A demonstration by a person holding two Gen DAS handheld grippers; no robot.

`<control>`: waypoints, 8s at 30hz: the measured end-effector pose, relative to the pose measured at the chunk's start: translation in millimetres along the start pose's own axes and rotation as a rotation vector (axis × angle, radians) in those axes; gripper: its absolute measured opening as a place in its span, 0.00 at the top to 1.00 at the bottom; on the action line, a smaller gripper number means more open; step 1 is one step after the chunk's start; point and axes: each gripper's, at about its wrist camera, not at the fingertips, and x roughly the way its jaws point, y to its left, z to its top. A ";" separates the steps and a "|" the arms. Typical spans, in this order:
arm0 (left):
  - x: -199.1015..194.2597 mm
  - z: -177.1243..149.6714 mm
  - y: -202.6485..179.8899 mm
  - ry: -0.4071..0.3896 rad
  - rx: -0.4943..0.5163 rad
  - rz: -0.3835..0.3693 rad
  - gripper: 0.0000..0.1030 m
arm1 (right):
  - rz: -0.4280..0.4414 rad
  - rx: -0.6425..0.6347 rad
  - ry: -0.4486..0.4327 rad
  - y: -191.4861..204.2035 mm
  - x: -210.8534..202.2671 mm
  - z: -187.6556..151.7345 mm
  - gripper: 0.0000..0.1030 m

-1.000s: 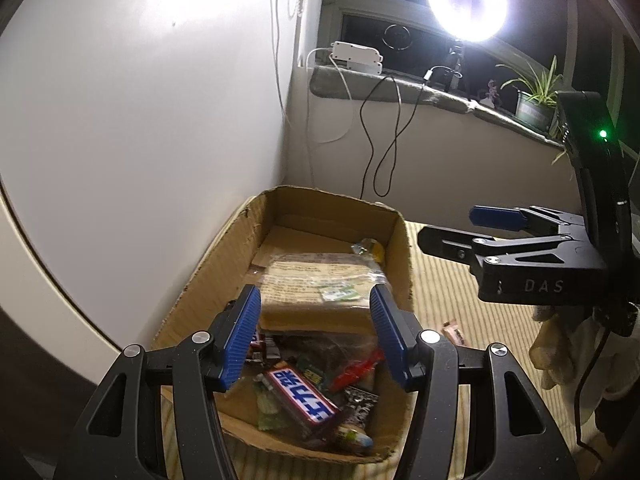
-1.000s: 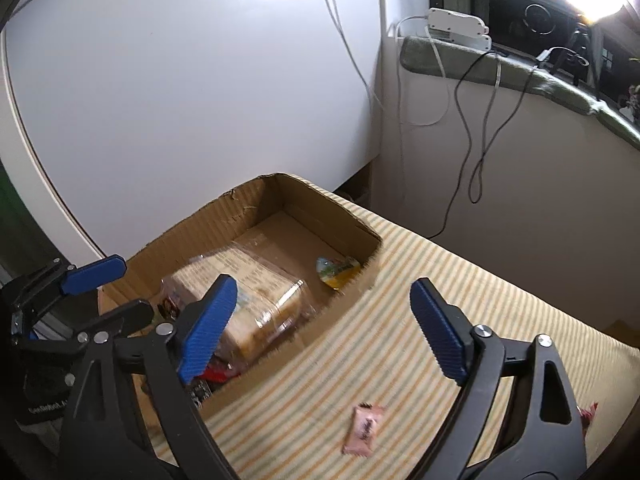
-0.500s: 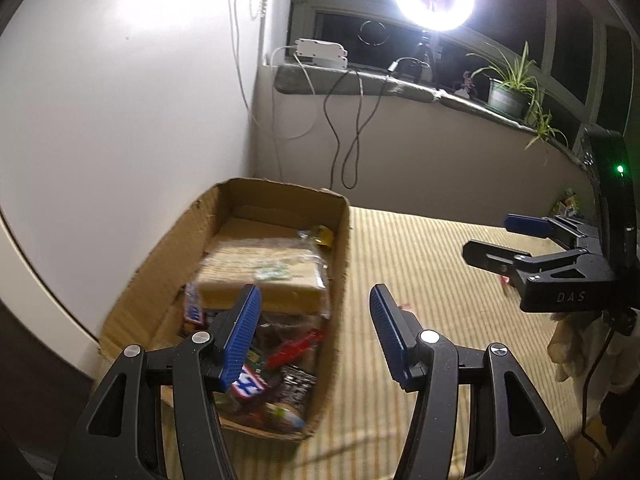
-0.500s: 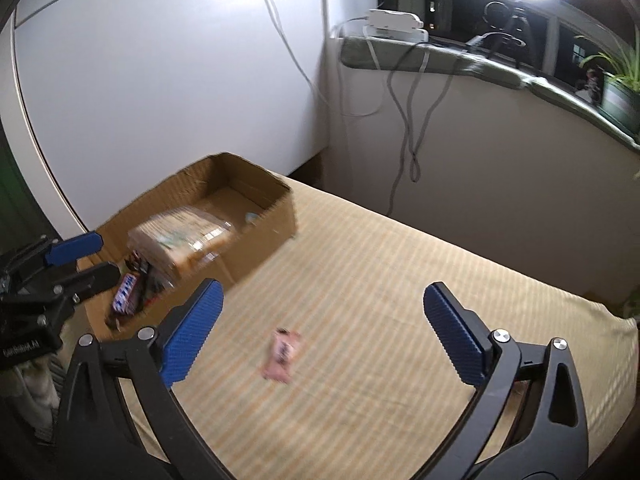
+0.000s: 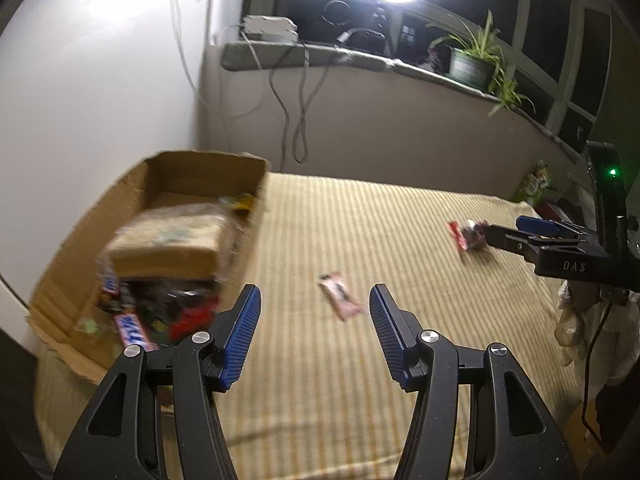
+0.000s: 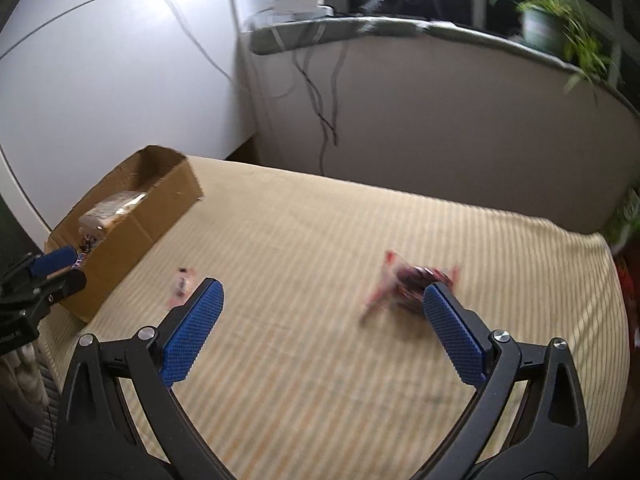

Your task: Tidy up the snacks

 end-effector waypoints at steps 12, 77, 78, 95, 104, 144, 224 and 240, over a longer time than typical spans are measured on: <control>40.3 -10.6 -31.7 0.118 0.005 -0.085 0.49 | -0.012 0.103 0.065 -52.9 20.6 -12.9 0.12; 53.4 2.9 -37.3 0.086 0.067 -0.032 0.82 | -0.067 0.075 0.126 -42.4 54.3 6.6 0.41; 50.6 3.2 -37.0 0.079 0.067 -0.033 0.82 | -0.066 0.070 0.121 -39.7 51.7 7.5 0.41; 4.2 9.5 -14.5 -0.020 0.044 -0.011 0.82 | 0.008 -0.016 0.045 26.7 19.8 27.4 0.41; -15.7 11.0 17.0 -0.058 0.005 0.032 0.82 | 0.083 -0.096 0.021 84.0 20.3 41.6 0.41; -18.9 9.2 131.6 -0.044 -0.139 0.167 0.82 | 0.291 -0.290 0.077 253.2 105.9 95.1 0.40; -69.1 2.2 102.5 -0.078 -0.132 0.244 0.21 | 0.214 -0.281 -0.090 229.1 17.8 68.7 0.00; -82.4 -17.6 93.3 -0.066 -0.148 0.270 0.21 | 0.158 -0.247 -0.107 196.9 -11.8 36.0 0.00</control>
